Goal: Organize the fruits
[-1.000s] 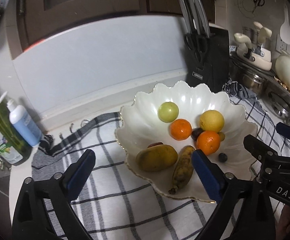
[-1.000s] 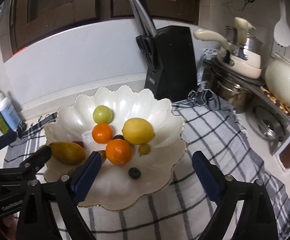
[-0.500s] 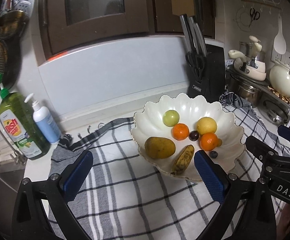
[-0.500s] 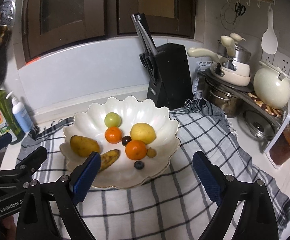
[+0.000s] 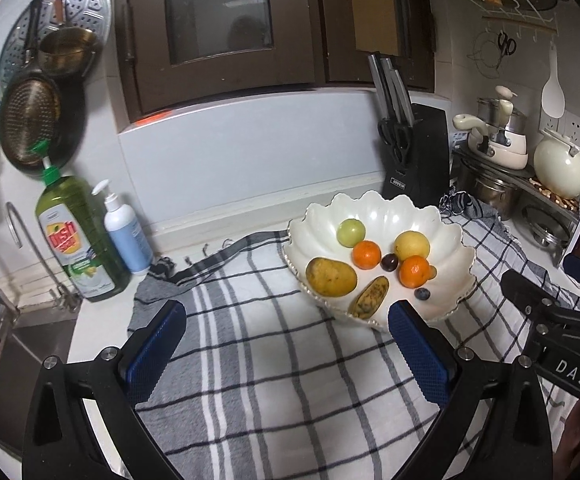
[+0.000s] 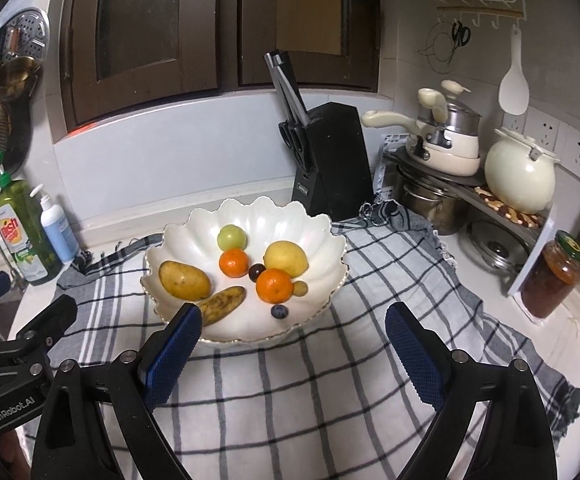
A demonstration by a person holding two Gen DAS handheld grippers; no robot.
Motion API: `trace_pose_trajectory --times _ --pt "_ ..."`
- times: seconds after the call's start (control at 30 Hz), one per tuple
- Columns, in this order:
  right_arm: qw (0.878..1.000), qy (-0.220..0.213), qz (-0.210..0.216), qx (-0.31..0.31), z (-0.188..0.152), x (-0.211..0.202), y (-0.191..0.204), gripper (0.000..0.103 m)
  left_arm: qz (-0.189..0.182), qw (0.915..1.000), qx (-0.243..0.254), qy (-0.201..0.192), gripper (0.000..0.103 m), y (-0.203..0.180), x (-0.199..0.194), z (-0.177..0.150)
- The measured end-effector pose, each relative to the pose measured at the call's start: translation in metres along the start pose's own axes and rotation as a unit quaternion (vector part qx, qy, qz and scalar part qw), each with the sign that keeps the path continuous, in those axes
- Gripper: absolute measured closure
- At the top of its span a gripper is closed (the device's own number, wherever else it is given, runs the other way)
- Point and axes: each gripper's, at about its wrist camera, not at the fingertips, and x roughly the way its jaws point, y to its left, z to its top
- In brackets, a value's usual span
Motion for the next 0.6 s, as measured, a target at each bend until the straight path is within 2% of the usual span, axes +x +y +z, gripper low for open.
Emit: trace_pose_trajectory --times 0.6 --pt "1.000 -0.015 0.001 0.009 -0.034 -0.054 0.005 0.009 0.010 0.9995 -0.027 -0.010 0.000 0.016 -0.057 -0.042"
